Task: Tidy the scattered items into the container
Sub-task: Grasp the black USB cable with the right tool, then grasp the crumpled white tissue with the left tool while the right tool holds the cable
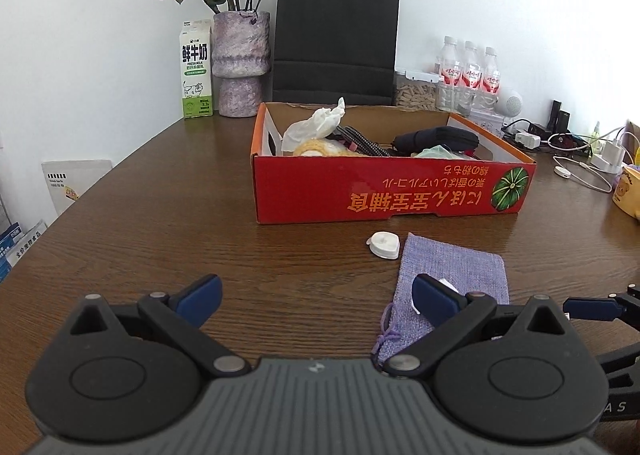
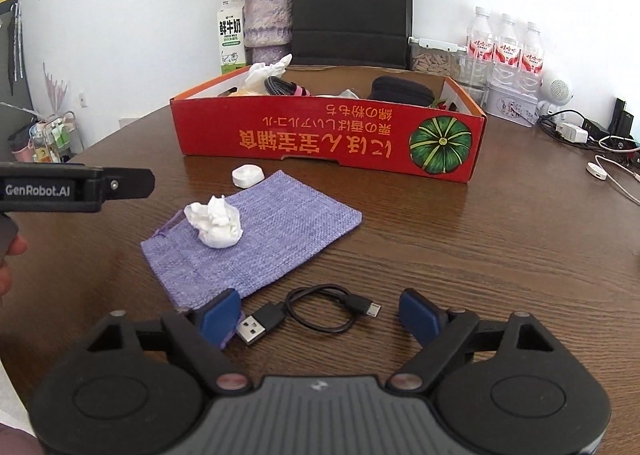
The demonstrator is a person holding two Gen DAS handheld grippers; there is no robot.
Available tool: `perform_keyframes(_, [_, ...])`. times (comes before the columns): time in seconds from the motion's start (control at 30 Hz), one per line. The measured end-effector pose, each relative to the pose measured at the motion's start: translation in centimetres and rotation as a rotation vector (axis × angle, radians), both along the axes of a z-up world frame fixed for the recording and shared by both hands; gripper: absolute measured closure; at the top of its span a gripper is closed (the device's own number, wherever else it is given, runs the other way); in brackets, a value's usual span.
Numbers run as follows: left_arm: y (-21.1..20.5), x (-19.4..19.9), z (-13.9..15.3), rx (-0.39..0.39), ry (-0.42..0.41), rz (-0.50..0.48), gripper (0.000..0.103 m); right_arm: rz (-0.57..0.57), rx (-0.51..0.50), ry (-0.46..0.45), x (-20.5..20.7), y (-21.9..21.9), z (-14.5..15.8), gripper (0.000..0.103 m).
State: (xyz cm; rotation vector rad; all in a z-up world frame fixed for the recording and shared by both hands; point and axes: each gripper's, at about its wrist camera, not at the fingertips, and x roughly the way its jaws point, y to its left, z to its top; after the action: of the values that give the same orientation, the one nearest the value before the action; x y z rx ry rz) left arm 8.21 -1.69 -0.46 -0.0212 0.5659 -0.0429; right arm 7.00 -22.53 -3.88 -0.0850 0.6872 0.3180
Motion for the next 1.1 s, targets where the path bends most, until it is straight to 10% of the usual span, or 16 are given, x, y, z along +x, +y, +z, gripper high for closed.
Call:
perform_keyframes(0.13, [-0.3,0.1,-0.1,0.005,0.002,-0.004,0.0,-0.003,0.013,-0.014,0.0,-0.5,0.3,0.055])
perform_keyframes(0.9, [-6.1,2.6,-1.1,0.077,0.004,-0.186,0.007,-0.043,0.057,-0.038,0.8,-2.8,1.0,0.06])
perform_keyframes(1.1, [-7.0,3.2,-2.1,0.091,0.055,-0.254,0.049,-0.051,0.063,-0.044,1.1,-3.1,1.2,0.06])
